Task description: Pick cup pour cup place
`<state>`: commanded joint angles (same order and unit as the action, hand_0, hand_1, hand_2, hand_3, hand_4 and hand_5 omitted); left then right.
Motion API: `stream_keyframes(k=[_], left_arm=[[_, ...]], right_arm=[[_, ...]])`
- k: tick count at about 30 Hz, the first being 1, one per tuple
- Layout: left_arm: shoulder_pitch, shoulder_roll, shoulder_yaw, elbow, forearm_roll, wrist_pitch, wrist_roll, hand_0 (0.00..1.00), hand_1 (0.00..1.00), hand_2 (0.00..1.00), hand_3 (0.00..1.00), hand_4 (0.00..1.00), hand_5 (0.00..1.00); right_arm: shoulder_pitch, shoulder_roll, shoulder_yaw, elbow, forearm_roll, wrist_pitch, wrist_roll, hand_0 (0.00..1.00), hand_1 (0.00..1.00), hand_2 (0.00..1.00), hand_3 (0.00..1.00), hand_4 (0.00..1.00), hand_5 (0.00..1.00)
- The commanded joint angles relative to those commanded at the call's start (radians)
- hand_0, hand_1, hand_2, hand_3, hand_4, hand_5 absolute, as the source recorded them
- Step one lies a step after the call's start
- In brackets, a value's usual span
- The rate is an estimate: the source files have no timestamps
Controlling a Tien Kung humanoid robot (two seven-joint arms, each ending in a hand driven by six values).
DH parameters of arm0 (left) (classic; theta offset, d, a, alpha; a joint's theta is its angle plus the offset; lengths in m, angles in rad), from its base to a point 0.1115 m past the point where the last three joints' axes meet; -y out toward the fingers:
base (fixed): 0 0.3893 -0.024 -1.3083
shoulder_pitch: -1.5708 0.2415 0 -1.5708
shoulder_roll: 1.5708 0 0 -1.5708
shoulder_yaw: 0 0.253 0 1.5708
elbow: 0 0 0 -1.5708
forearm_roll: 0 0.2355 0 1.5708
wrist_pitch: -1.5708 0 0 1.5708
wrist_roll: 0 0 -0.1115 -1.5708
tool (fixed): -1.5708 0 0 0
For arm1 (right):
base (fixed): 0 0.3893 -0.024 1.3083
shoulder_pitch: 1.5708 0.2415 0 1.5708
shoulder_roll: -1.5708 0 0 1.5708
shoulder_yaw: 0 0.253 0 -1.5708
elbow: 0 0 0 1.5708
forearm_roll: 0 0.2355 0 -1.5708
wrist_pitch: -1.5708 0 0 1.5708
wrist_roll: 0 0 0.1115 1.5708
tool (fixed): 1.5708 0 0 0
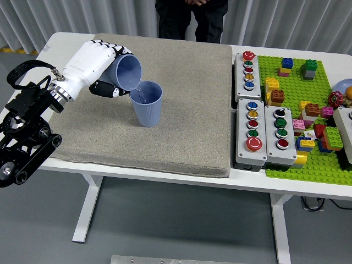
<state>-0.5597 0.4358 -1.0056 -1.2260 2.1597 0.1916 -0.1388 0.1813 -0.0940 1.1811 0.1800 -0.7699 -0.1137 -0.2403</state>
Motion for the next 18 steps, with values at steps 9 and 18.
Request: stream_keyframes(k=[9,18], left_arm=[[-0.014,0.017,0.035,-0.005,0.005,0.03,0.007,0.599,0.528,0.538,0.521,0.855,0.084],[-0.031,0.033,0.068,-0.01,0.012,0.046,0.012,0.594,0.524,0.537,0.516,0.851,0.086]], right_arm=[[-0.003,0.0,0.001,0.0,-0.003,0.0,-0.001,0.724,0.694,0.745,0.704,0.33,0.27],[-0.004,0.0,-0.001,0.0,0.0,0.0,0.0,0.724,0.694,0.745,0.705,0.332,0.273]])
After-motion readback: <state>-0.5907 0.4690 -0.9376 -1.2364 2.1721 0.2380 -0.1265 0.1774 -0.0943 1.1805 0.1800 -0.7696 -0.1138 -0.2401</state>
